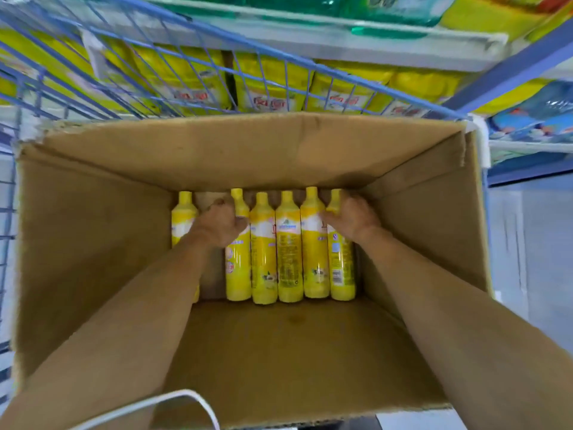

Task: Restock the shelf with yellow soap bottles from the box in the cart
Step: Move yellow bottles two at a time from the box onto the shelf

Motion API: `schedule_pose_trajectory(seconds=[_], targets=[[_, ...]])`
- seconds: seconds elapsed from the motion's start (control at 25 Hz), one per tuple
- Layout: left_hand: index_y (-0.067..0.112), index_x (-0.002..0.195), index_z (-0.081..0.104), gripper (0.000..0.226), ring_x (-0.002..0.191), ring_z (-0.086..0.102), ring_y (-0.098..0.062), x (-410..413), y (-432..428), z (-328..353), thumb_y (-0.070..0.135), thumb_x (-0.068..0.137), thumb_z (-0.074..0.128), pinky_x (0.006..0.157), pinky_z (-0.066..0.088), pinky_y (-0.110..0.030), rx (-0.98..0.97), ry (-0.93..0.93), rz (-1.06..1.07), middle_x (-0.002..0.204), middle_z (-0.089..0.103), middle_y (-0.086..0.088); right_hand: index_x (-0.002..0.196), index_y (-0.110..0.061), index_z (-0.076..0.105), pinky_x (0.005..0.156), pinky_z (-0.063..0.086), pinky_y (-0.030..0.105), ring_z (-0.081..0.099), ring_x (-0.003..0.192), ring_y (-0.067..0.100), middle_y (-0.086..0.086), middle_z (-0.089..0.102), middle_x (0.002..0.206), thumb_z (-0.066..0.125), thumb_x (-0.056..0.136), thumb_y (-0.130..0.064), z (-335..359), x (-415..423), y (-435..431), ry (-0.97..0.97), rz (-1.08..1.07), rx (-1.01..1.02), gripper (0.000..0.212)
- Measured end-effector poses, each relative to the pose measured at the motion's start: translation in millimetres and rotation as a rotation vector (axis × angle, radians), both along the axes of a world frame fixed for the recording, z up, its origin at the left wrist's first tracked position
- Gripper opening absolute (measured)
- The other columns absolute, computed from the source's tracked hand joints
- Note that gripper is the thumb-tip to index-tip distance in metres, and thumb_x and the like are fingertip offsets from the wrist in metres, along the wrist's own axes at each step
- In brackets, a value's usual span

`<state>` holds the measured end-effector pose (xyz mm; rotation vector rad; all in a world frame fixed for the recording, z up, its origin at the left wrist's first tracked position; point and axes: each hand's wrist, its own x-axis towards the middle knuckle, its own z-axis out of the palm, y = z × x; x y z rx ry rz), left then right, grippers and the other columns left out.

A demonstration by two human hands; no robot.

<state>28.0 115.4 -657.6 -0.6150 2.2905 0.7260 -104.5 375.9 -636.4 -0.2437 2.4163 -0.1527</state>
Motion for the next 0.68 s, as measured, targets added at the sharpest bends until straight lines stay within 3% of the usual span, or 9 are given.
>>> schedule_pose_trajectory(seconds=[0.16,0.32,0.4,0.48,0.56,0.68], targets=[[-0.003,0.133,0.048,0.055,0.123,0.052,-0.045,-1,14,-20,0.031,0.093,0.066,0.094,0.045,-0.045,-0.027,0.136,0.164,0.131,0.053,-0.027,0.131,-0.005,0.054,0.094,0.048,0.041,0.058,0.123,0.040,0.020,0.062,0.131,0.076,0.086,-0.037,-20,-3,4,0.060,-0.098,-0.033,0.059],[0.010,0.105,0.067,0.034,0.104,0.064,-0.028,4,8,-20,0.023,0.078,0.082,0.083,0.047,-0.031,0.124,0.142,0.418,0.107,0.068,-0.012,0.119,-0.014,0.070,0.088,0.049,0.033,0.065,0.116,0.033,0.012,0.071,0.123,0.083,0.079,-0.037,-15,-13,9,-0.052,-0.140,-0.061,0.048],[0.012,0.110,0.061,0.050,0.097,0.062,-0.022,10,6,-11,0.022,0.070,0.089,0.082,0.049,-0.031,0.221,0.083,0.512,0.103,0.064,-0.004,0.115,-0.015,0.071,0.089,0.050,0.032,0.066,0.114,0.029,0.009,0.073,0.120,0.086,0.075,-0.039,-8,-10,9,-0.109,-0.173,-0.080,0.049],[0.013,0.108,0.057,0.066,0.096,0.066,-0.025,17,5,-7,0.032,0.055,0.093,0.086,0.056,-0.041,0.275,0.105,0.553,0.103,0.067,-0.004,0.119,-0.012,0.066,0.093,0.050,0.033,0.063,0.118,0.029,0.011,0.069,0.124,0.087,0.073,-0.041,-1,-1,7,-0.095,-0.199,-0.109,0.058],[0.020,0.105,0.059,0.075,0.096,0.070,-0.025,29,-3,-31,0.041,0.041,0.091,0.085,0.059,-0.047,0.291,0.157,0.518,0.104,0.071,-0.004,0.117,-0.008,0.065,0.087,0.046,0.030,0.063,0.114,0.028,0.010,0.068,0.119,0.087,0.074,-0.037,13,8,0,-0.059,-0.144,-0.128,0.056],[0.014,0.108,0.058,0.073,0.097,0.066,-0.022,25,-1,49,0.029,0.046,0.094,0.080,0.055,-0.034,0.274,0.202,0.471,0.105,0.069,-0.004,0.102,-0.011,0.071,0.087,0.051,0.032,0.066,0.102,0.023,0.004,0.072,0.102,0.092,0.063,-0.042,62,17,-9,-0.105,-0.048,-0.235,0.053]])
